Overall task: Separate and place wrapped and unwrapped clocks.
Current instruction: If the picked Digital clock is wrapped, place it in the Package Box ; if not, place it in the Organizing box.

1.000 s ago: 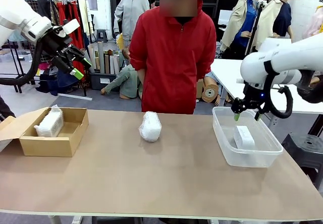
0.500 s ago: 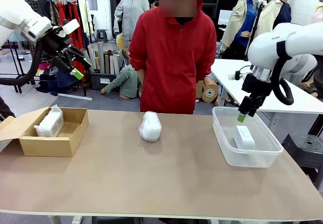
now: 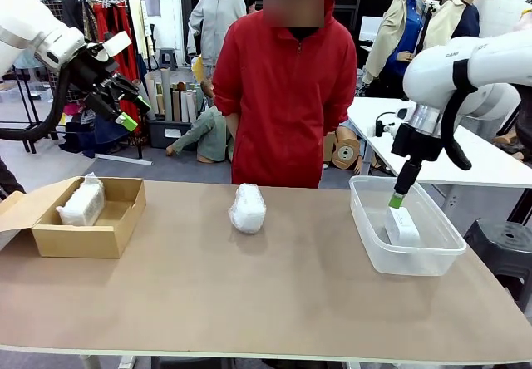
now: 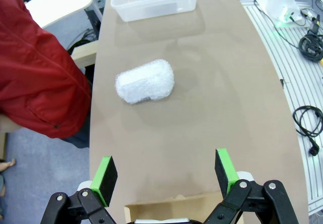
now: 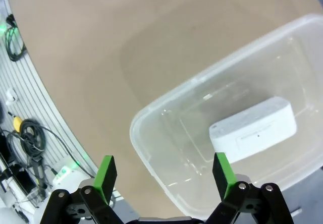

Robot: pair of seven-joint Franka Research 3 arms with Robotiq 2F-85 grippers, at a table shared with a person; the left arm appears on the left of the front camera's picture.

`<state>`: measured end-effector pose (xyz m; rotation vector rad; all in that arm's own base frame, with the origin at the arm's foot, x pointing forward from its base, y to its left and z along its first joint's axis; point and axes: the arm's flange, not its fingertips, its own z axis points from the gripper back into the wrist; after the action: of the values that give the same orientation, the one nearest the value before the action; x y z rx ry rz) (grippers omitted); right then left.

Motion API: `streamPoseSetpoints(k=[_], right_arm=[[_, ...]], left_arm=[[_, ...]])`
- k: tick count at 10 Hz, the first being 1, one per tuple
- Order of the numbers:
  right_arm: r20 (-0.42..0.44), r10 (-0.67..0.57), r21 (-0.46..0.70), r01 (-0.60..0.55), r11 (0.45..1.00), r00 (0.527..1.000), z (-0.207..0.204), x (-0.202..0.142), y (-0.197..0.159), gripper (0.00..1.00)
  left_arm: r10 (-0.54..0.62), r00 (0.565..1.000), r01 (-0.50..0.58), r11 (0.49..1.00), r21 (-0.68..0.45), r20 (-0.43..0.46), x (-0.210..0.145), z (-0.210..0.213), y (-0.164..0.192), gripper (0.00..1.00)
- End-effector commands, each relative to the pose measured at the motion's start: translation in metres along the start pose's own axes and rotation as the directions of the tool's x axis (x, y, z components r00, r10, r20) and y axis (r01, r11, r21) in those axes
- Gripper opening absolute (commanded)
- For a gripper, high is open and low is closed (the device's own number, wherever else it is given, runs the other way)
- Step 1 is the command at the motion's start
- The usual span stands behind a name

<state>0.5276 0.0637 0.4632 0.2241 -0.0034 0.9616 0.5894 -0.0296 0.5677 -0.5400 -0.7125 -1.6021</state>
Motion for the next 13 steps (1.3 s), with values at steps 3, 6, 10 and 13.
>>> streamPoseSetpoints(k=[3, 6, 10, 13], right_arm=[[0.0, 0.0, 0.0, 0.0, 1.0, 1.0, 0.0, 0.0, 0.0, 1.0], [0.0, 0.0, 0.0, 0.0, 1.0, 1.0, 0.0, 0.0, 0.0, 1.0], [0.001, -0.001, -0.004, 0.001, 1.0, 1.0, -0.002, 0.001, -0.001, 1.0], [0.144, 0.098, 0.035, -0.104, 0.994, 0.985, 0.006, 0.006, -0.009, 1.0]], left_arm=[[-0.002, 1.0, 0.002, 1.0, 0.001, 0.001, 0.0, 0.001, -0.001, 1.0], [-0.002, 1.0, 0.002, 1.0, 0.001, 0.001, 0.0, 0.001, -0.001, 1.0], [-0.002, 1.0, 0.002, 1.0, 0.001, 0.001, 0.0, 0.001, -0.001, 1.0], [-0.002, 1.0, 0.002, 1.0, 0.001, 0.001, 0.0, 0.001, -0.001, 1.0]])
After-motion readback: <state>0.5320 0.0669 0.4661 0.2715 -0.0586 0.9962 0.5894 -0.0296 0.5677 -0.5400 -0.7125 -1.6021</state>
